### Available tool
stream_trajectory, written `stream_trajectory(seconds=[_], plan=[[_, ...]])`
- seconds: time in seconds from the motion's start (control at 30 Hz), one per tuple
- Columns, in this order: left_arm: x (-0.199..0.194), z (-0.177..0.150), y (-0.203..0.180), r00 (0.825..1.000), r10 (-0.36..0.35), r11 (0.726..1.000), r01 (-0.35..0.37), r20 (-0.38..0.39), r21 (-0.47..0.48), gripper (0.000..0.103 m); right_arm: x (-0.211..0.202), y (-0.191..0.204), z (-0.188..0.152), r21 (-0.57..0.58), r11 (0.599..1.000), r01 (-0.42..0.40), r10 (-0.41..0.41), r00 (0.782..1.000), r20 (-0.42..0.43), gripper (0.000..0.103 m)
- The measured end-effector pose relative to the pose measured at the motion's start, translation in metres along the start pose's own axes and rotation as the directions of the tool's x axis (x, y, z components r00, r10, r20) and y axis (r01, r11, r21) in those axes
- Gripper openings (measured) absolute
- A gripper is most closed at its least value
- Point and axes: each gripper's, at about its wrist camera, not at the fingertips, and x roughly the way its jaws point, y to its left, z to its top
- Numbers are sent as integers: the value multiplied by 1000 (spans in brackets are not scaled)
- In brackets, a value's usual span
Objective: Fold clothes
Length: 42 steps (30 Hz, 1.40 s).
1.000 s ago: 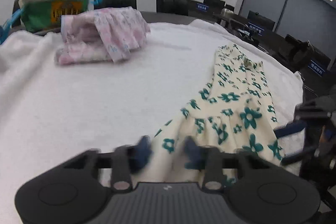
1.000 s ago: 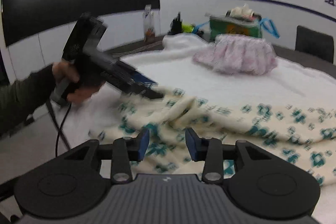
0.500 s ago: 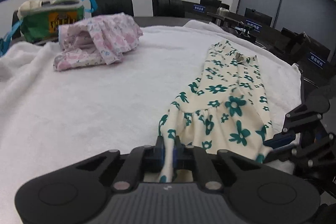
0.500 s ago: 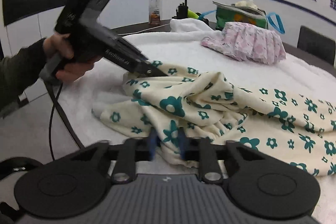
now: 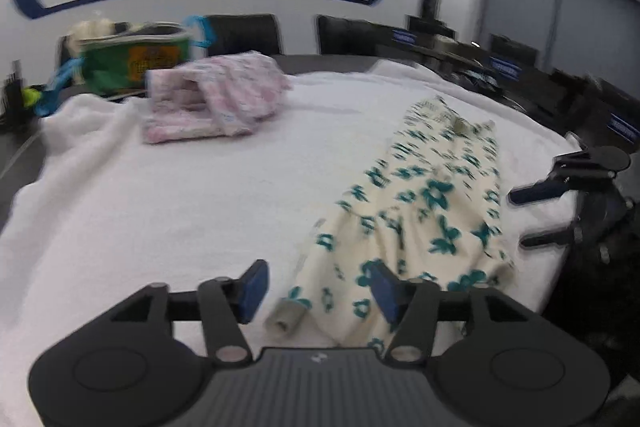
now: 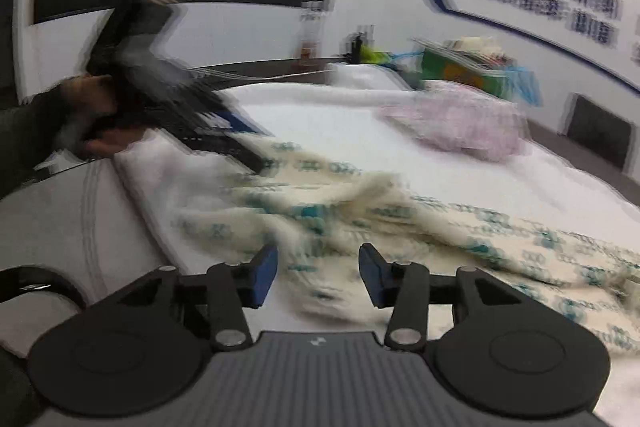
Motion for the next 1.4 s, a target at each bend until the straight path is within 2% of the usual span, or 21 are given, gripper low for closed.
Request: stream_trajectory(seconds=[0.07,0.17,0.23,0.27,0.3,0.4,0.57,0.63,0.67,0.7,0.8,0.87,0.93,1.0,1.07,1.13,1.17,1.27,1.3,1.33,1.4], plan=[[-2,-3,-1,999,-40,999,40,31,25,82,-13,-28,-6,92,990,108,-108,994,-5,47],[13,0,-3,1000,-12,999,13,-16,44,82,-26,-31,-8,68,988,142,-144,989,25,47],[21,2,2,998,-30,1000,30,-54,5,70,-26,-8,-7,-16,996,86,-85,993,77,53],[24,3,4,996,-41,999,40,-73,-18,56,-24,7,-6,-71,997,40,-33,994,100,55],[28,4,7,994,-52,998,49,-92,-40,47,-20,23,-7,-129,992,-9,24,993,114,55],[26,6,10,993,-49,997,43,-111,-59,43,3,62,-7,-292,952,-93,137,982,133,55],[24,10,17,989,-21,994,5,-146,-106,11,52,89,-2,-425,901,-92,133,989,67,54],[26,12,22,986,-18,989,-7,-165,-145,10,63,84,3,-393,911,-127,156,987,41,53],[28,13,26,984,-30,986,1,-175,-168,10,67,79,7,-351,923,-155,174,984,23,46],[30,14,29,982,-43,982,8,-183,-191,8,71,73,11,-309,934,-182,193,981,5,32],[29,25,26,974,-110,972,64,-199,-224,5,82,57,18,-157,962,-224,220,975,-40,11],[28,32,23,966,-155,964,102,-207,-245,5,78,43,23,-32,967,-253,252,967,-32,7],[29,51,20,958,-198,954,141,-205,-265,5,67,21,29,92,948,-305,304,952,20,6],[35,84,13,956,-229,945,173,-182,-279,5,53,-10,32,231,906,-356,338,934,115,6],[50,128,-2,953,-263,934,212,-151,-287,5,43,-50,27,403,827,-392,327,919,222,6],[73,167,-22,958,-266,932,226,-110,-284,8,35,-90,11,564,733,-380,245,921,303,6],[90,186,-35,960,-261,938,228,-98,-260,15,31,-109,-1,646,674,-358,180,928,327,6],[147,214,-61,947,-300,942,275,-113,-194,64,21,-152,-46,850,476,-224,-20,964,265,9],[161,214,-62,943,-305,943,279,-136,-181,63,17,-161,-59,893,422,-159,-91,972,216,12],[174,212,-63,939,-306,945,279,-156,-171,64,11,-166,-68,912,402,-81,-159,975,157,16],[192,199,-59,929,-305,948,277,-207,-154,64,-6,-175,-82,920,392,28,-261,962,82,41]])
